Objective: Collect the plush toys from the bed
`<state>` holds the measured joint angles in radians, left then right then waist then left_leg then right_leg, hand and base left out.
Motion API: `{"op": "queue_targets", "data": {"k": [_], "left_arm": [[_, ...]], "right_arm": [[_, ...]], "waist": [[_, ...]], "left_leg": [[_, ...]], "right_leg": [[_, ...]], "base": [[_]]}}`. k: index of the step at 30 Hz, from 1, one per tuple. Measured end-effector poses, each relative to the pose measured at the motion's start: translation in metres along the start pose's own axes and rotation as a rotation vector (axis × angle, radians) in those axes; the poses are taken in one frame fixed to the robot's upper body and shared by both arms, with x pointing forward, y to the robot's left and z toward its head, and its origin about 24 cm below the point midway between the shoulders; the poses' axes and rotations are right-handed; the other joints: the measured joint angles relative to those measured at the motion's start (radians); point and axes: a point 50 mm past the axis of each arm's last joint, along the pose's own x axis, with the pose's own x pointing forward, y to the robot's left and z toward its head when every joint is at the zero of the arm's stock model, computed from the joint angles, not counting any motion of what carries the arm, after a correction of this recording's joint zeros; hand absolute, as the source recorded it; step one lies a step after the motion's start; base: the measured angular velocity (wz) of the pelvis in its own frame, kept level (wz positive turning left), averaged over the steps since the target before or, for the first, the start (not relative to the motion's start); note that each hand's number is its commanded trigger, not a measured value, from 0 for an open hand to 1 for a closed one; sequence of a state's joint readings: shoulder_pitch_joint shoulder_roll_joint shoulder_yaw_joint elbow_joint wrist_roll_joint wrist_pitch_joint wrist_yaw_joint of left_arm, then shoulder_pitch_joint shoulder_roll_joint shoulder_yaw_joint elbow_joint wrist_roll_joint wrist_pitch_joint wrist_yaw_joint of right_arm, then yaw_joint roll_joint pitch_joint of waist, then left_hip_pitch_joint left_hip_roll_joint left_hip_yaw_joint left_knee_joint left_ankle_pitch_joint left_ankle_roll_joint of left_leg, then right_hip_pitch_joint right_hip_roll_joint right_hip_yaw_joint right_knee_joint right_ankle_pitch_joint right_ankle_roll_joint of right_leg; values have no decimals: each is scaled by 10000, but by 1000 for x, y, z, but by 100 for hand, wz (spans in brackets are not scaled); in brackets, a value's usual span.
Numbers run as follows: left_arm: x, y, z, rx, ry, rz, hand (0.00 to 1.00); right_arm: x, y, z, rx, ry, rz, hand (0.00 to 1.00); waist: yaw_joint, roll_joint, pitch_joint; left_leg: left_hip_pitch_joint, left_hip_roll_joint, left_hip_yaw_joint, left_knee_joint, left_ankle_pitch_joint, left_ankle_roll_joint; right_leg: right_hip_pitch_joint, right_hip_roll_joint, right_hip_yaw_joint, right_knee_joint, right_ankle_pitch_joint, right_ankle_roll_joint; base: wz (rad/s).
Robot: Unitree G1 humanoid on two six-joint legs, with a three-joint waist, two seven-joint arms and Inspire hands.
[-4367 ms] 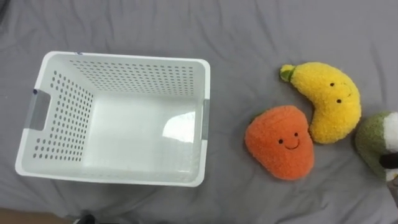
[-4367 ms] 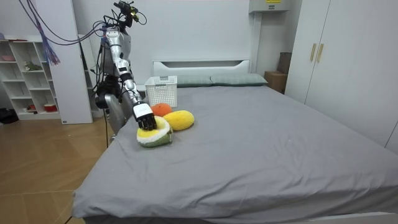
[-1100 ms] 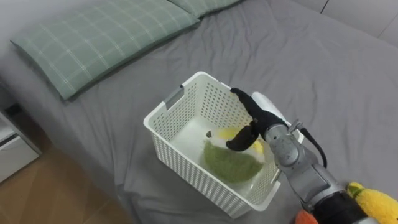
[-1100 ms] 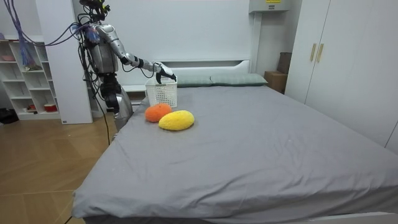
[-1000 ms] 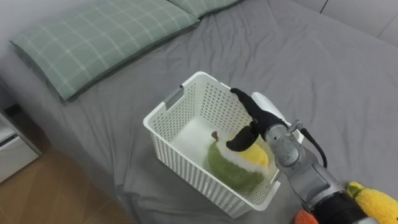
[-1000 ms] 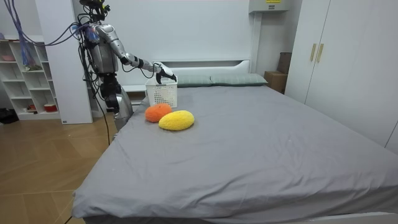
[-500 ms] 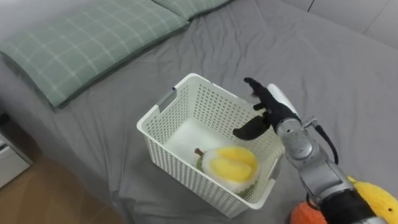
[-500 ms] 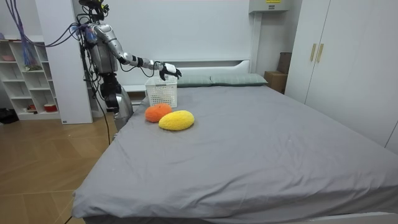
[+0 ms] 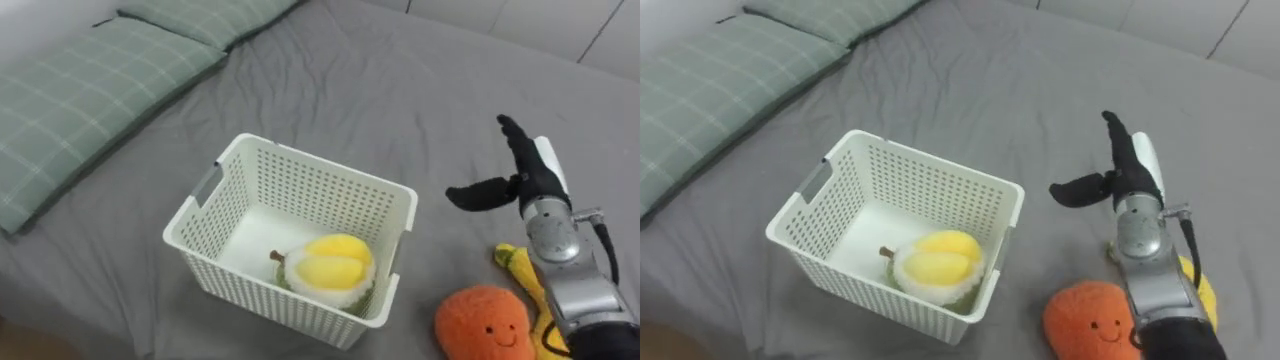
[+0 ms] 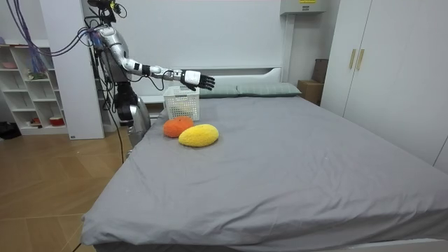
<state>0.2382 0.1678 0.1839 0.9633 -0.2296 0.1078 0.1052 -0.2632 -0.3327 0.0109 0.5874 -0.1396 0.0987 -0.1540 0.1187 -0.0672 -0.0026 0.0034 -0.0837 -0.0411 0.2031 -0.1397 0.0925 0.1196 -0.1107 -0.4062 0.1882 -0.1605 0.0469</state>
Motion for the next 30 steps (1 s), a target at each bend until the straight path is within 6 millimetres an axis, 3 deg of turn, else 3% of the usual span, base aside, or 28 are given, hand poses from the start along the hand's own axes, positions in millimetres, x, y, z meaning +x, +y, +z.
{"op": "queue_targets", "data": {"k": [6,16,20,23,30], "left_arm": [[0,2,-1,17,4,42,0],[1,-2,6,-14,-191,-138,0],[4,-16,27,647,-739,-538,0],[6,-28,40,814,-911,-830,0],[7,-38,45,427,-883,-1126,0]], "right_arm": [[-4,-8,-28,160,1098,-234,0],[-6,-5,-56,-156,2275,-140,0],[-1,-1,-65,-507,3140,-76,0],[5,-3,-64,-614,3457,-304,0],[16,-17,-46,-696,2861,-1480,0]], "waist": [[-164,23,33],[-301,-39,-22],[127,-148,46],[246,-194,171],[302,-129,258]], "left_leg": [[99,79,343,-72,-51,-3],[-651,124,408,35,-60,-3],[-1400,239,650,142,10,-43],[-1969,270,653,281,48,-52],[-2960,351,804,415,46,-61]], "right_leg": [[-88,58,438,15,8,-12],[-855,78,472,68,65,-45],[-1738,123,588,188,148,-157],[-2282,143,557,206,187,-201],[-3273,232,769,207,263,-231]], "base": [[-21],[-2],[-14],[-2],[-5]]}}
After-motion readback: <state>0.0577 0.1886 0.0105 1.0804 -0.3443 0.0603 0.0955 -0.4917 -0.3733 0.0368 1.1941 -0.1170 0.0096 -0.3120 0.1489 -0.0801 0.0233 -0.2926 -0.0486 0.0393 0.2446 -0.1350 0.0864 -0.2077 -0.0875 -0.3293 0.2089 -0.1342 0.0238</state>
